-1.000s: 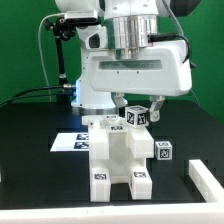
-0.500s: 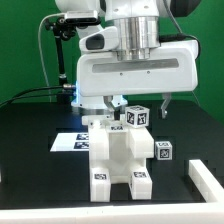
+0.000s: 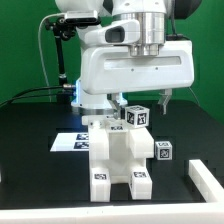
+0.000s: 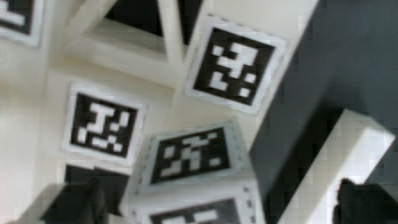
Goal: Assemble chair
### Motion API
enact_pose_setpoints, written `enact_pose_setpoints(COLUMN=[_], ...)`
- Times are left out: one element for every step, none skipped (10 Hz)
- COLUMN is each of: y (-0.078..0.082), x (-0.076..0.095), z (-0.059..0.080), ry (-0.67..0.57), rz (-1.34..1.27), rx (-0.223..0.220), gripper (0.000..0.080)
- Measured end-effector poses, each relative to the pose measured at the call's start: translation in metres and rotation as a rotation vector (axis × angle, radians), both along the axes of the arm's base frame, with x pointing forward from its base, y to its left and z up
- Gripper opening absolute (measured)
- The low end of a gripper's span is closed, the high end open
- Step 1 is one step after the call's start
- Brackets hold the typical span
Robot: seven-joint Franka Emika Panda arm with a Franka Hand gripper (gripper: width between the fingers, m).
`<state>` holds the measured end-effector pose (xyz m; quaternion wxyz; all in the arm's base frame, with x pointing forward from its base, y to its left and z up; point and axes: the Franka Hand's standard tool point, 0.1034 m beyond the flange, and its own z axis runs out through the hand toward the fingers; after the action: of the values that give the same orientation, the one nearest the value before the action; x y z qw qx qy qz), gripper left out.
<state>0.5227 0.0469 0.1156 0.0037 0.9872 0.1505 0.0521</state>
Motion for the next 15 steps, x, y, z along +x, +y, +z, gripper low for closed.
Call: enact_pose_setpoints(y=[-0.0001, 0.0001, 0.0002, 0.0002, 0.0003, 0.0003, 0.0004, 0.0004, 0.0005, 0.0008, 0.0006, 0.0004, 0.0001, -0.001, -0.0011], x=[-0.0002, -0.0003, -0.0004, -0.0005, -0.0006, -0.0006, -0.0006, -0.0007, -0.0007, -0.0006, 0.0, 0.0002, 0.0004, 0.0007, 0.0009], z=[-0.0005, -0.0008, -0.001, -0.0012, -0.0013, -0.0015, -0.0016, -0.0016, -0.0017, -0.0018, -0.0019, -0.0019, -0.0021, -0.0022, -0.0024], ry=[0.001, 0.002, 0.003, 0.004, 0.005, 0.006, 0.007, 0.008, 0.01, 0.012, 0.013, 0.014, 0.016, 0.017, 0.018], rz=[-0.004, -0.052, -0.146, -0.198, -0.247, -0.336, -0.402, -0.459, -0.53, -0.615, -0.684, -0.739, -0.86, -0.957, -1.031], rx=[0.0, 0.006, 0.017, 0.022, 0.028, 0.041, 0.049, 0.056, 0.066, 0.079, 0.086, 0.092, 0.109, 0.12, 0.129], gripper=[0.0563, 0.0427, 0.0282, 0.0282, 0.0282, 0.0282, 0.0282, 0.0282, 0.0282, 0.0282, 0.0282, 0.0282, 0.0282, 0.0282, 0.0284])
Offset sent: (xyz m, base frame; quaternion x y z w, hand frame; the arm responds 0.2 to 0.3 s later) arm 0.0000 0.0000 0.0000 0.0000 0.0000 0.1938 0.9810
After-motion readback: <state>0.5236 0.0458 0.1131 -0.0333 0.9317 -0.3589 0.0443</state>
